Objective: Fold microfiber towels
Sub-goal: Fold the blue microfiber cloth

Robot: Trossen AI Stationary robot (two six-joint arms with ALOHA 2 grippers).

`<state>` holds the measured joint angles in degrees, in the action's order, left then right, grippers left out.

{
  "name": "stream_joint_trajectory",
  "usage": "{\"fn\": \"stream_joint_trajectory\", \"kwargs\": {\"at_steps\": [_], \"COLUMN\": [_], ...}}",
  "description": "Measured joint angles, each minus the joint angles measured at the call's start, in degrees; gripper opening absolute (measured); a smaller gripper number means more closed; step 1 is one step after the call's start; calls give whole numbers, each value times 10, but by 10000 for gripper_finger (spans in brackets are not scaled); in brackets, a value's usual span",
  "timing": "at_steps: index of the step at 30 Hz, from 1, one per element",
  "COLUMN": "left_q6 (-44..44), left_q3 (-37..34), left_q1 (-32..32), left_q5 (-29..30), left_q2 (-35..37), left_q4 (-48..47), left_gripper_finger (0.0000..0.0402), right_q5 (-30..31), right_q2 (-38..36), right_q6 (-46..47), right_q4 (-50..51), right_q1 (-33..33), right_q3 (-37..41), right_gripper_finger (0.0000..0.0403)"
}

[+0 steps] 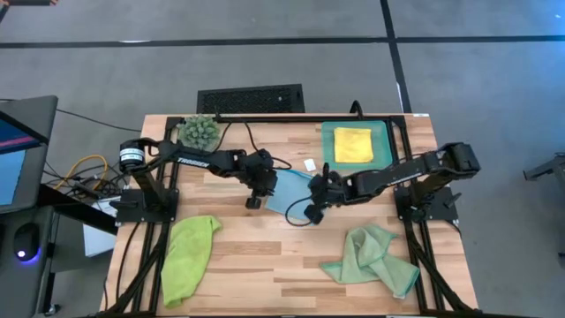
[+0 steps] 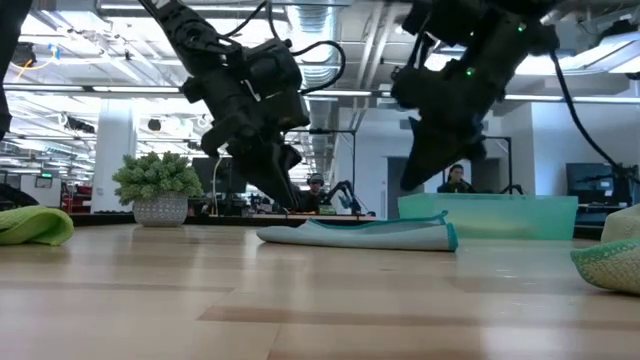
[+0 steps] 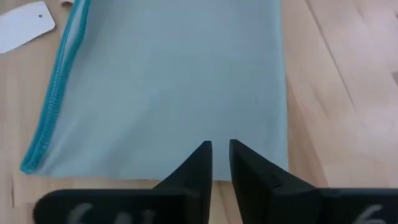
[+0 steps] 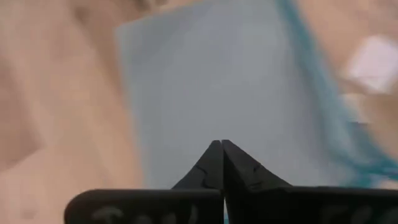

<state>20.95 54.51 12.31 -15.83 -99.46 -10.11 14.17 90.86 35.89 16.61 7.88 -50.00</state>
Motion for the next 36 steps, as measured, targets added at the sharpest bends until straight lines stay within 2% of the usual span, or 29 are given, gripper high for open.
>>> {"fn": "stream_joint_trajectory", "kwargs": {"at_steps": [2,6,9,12,18,24,28,30,32,36], "left_q6": [0,11,-9,-31,-62,-112,-149,-162,-170,-173], "left_q3": [-4,-11,-6,9,60,67,65,65,65,66], "left_q1": [-3,-4,1,10,6,-23,-67,-96,-125,-169], "left_q5": [1,32,61,54,42,36,-18,-34,-21,69], "left_q2": [0,0,-10,-36,-95,-70,-53,-41,-21,39], "left_q4": [16,63,88,91,-5,-129,-183,-177,-171,-161], "left_gripper_finger": [33,7,3,1,0,0,0,0,0,0], "right_q5": [-22,-23,-22,-21,-21,-18,-1,6,10,11], "right_q2": [22,58,82,98,96,76,69,68,55,15], "right_q6": [1,39,62,75,72,56,26,11,-12,-65], "right_q4": [-36,-38,-35,-45,-36,-11,20,28,33,30], "right_q1": [10,34,49,57,67,71,63,52,42,26], "right_q3": [-1,0,0,-1,-1,-1,-1,-1,0,-1], "right_gripper_finger": [9,7,4,4,4,3,3,4,4,4]}}
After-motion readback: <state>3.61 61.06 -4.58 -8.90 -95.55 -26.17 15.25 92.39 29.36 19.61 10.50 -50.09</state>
